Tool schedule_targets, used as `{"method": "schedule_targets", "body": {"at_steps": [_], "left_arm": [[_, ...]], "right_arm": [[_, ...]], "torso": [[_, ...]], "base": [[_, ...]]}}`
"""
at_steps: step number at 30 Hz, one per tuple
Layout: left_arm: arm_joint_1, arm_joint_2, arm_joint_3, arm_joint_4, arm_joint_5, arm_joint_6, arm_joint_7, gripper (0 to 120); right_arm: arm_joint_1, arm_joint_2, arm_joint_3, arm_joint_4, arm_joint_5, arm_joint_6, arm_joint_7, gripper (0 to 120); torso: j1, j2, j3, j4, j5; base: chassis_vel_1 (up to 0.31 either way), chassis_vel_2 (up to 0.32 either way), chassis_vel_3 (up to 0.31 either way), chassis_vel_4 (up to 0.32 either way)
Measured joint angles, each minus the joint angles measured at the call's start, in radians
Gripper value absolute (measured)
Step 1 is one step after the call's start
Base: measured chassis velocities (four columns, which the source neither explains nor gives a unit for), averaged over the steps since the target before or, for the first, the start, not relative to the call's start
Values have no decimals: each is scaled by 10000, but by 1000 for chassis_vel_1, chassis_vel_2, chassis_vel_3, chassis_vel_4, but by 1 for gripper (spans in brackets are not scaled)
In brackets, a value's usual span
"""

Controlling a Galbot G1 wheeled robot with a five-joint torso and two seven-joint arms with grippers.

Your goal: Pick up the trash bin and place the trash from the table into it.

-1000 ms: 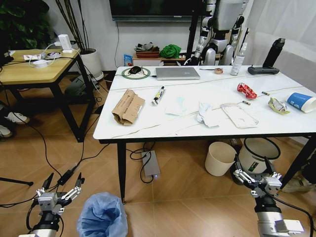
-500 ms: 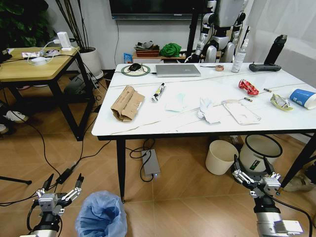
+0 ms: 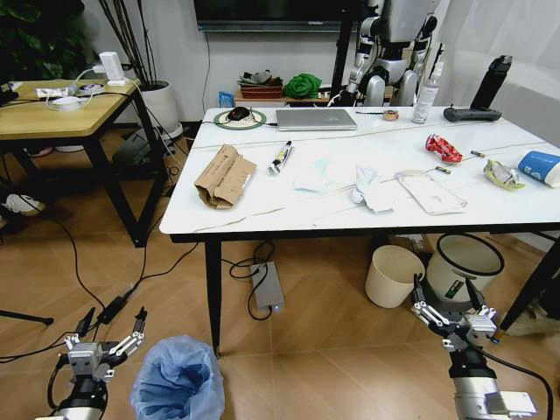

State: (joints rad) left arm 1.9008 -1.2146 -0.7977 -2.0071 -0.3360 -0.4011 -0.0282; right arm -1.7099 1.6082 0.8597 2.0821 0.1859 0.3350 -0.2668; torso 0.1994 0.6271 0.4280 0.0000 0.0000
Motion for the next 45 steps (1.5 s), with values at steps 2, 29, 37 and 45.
{"method": "schedule_targets", "body": {"at_steps": [2, 29, 37, 45], "left_arm": [[-6, -5, 3, 0, 0, 0, -1, 100], [-90, -27, 30, 145, 1, -86, -4, 100], [-105, -17, 43, 232, 12, -127, 6, 100], [-83, 90, 67, 727, -211, 50, -23, 100]], "right_arm": [[-1, 0, -1, 0, -2, 5, 0, 100], [32, 0, -134, -105, -149, 24, 3, 100], [15, 0, -190, -115, -186, 54, 7, 100], [-31, 0, -246, -179, -221, 104, 8, 100]], "torso": [[-41, -98, -59, 0, 0], [-459, -1197, -738, 0, 0], [-590, -1545, -956, 0, 1], [-689, -1812, -1123, 1, 0]], "base": [[0, 0, 0, 0], [0, 0, 0, 0], [0, 0, 0, 0], [0, 0, 0, 0]]}}
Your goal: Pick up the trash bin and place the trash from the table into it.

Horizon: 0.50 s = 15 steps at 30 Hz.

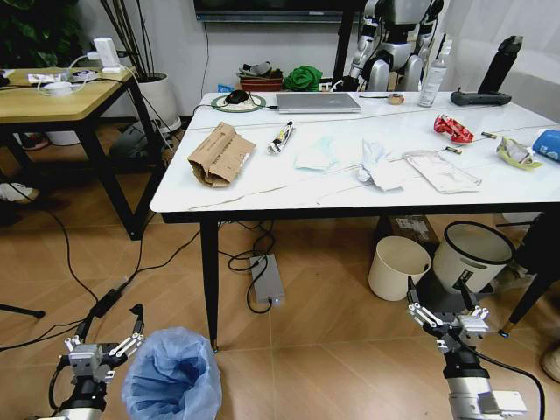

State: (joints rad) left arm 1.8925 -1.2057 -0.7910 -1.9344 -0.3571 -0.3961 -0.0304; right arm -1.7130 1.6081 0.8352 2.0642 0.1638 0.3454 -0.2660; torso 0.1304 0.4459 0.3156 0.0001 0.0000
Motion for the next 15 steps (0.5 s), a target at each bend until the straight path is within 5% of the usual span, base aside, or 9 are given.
{"method": "schedule_targets", "body": {"at_steps": [7, 15], "left_arm": [[-393, 242, -238, 1802, 360, -560, 1, 100], [-621, 58, -169, 2630, 349, -824, 99, 100]], "right_arm": [[58, 0, -202, -182, -36, 73, 0, 100], [117, 0, -287, -218, -43, 84, 0, 100]], "torso": [[-51, -113, -60, 0, -3], [-44, -88, -43, -1, -1]], "base": [[0, 0, 0, 0], [0, 0, 0, 0]]}}
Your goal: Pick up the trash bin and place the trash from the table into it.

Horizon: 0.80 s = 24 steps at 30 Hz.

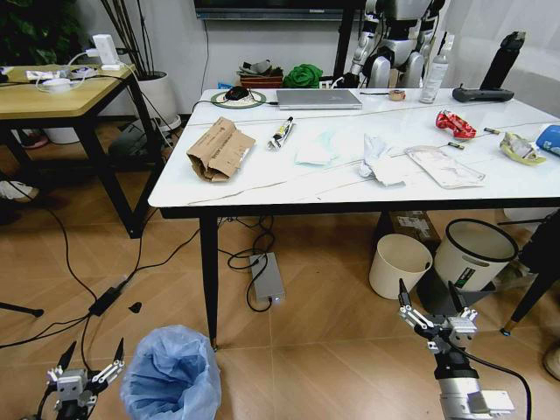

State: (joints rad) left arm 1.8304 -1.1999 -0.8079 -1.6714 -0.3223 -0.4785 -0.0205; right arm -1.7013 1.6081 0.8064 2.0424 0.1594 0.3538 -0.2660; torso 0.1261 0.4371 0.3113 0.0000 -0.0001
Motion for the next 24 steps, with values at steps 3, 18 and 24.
{"method": "schedule_targets", "body": {"at_steps": [3, 18, 24], "left_arm": [[-13, -31, 2, 28, 2, -40, 33, 100], [-35, -9, 136, -296, 400, 1107, -616, 100], [-234, 196, 704, -554, -321, 2909, -1803, 100]], "right_arm": [[7, 0, -1, -1, 2, 0, 0, 100], [41, 0, 0, -94, 69, -9, -4, 100], [66, -1, -44, -169, 75, -9, -4, 100]], "torso": [[4, 13, 7, -1, 1], [23, 60, 35, -1, 3], [29, 70, 43, 0, 2]], "base": [[0, 0, 0, 0], [0, 0, 0, 0], [0, 0, 0, 0]]}}
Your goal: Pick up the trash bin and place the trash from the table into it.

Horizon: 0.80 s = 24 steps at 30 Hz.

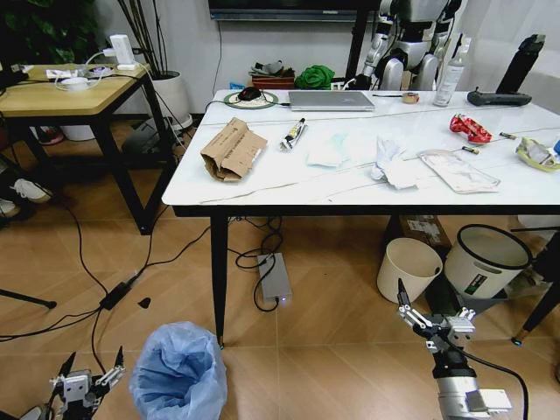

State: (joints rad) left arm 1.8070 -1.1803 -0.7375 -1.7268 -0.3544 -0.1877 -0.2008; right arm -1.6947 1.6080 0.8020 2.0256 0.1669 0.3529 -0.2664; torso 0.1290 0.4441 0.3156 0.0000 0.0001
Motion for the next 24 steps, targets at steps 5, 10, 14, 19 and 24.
{"method": "schedule_targets", "body": {"at_steps": [5, 10, 14, 19, 24], "left_arm": [[-433, 75, 439, 48, -1075, 778, 201, 100], [-777, -98, 589, 830, -1306, 1146, 274, 100], [-1004, -219, 648, 1362, -1317, 1321, 287, 100], [-1534, -408, 822, 2058, -1315, 1275, 571, 100], [-1888, -424, 964, 2374, -1566, 1247, 839, 93]], "right_arm": [[-10, 0, -1, -34, 1, 4, 0, 100], [116, -69, -237, -191, 2, -51, 0, 100], [153, -122, -335, -247, 0, -90, 0, 100], [116, -65, -382, -244, -69, -107, 3, 100], [28, -10, -376, -152, -183, -108, 4, 100]], "torso": [[2, 8, 3, -2, 0], [4, 12, 8, 1, -1], [5, 16, 9, 3, 1], [7, 20, 11, 1, -1], [9, 22, 13, -2, 1]], "base": [[0, 0, 0, 0], [0, 0, 0, 0], [0, 0, 0, 0], [0, 0, 0, 0], [0, 0, 0, 0]]}}
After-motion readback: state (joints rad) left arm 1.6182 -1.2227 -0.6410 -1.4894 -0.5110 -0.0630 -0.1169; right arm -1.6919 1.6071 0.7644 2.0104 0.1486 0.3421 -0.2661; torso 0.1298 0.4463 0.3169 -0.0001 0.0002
